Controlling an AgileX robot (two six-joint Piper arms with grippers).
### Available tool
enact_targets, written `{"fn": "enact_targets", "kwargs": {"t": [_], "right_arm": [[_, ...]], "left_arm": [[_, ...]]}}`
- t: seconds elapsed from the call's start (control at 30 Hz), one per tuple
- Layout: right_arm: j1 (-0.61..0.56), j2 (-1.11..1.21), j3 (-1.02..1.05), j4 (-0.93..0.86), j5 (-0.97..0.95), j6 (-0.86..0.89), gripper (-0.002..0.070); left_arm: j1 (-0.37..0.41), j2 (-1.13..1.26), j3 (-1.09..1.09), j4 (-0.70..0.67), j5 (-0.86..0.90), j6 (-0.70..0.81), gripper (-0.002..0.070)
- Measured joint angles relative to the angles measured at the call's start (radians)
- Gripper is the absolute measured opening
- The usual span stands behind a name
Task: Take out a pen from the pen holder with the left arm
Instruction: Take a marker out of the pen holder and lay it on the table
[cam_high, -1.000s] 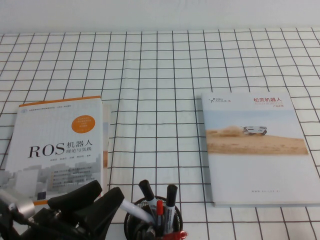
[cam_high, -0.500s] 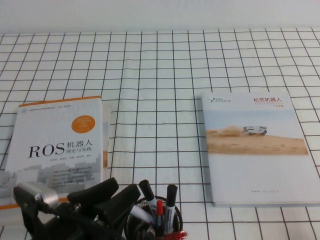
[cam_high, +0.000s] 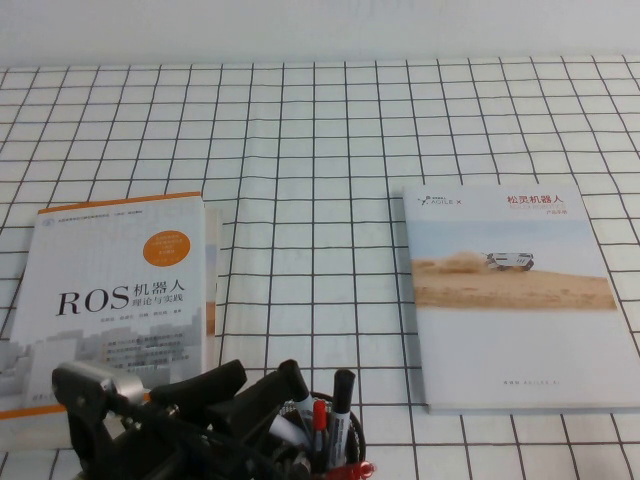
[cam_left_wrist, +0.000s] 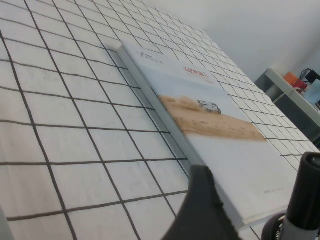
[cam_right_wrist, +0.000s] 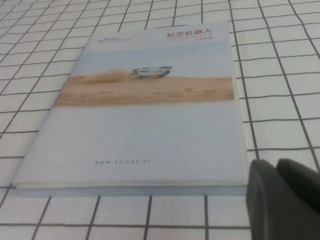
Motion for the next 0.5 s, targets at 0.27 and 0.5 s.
{"fn": "enact_targets", "kwargs": {"t": [0.27,0.5], "right_arm": [[0.000,0.000,0.000,0.000,0.000,0.000,-0.0013],[0.000,0.000,0.000,0.000,0.000,0.000,-0.0012]], "left_arm": [[0.000,0.002,0.000,0.002,-0.001,0.000,0.0356],[0.000,0.002,0.000,0.032,-0.011,0.000,0.0215]]}}
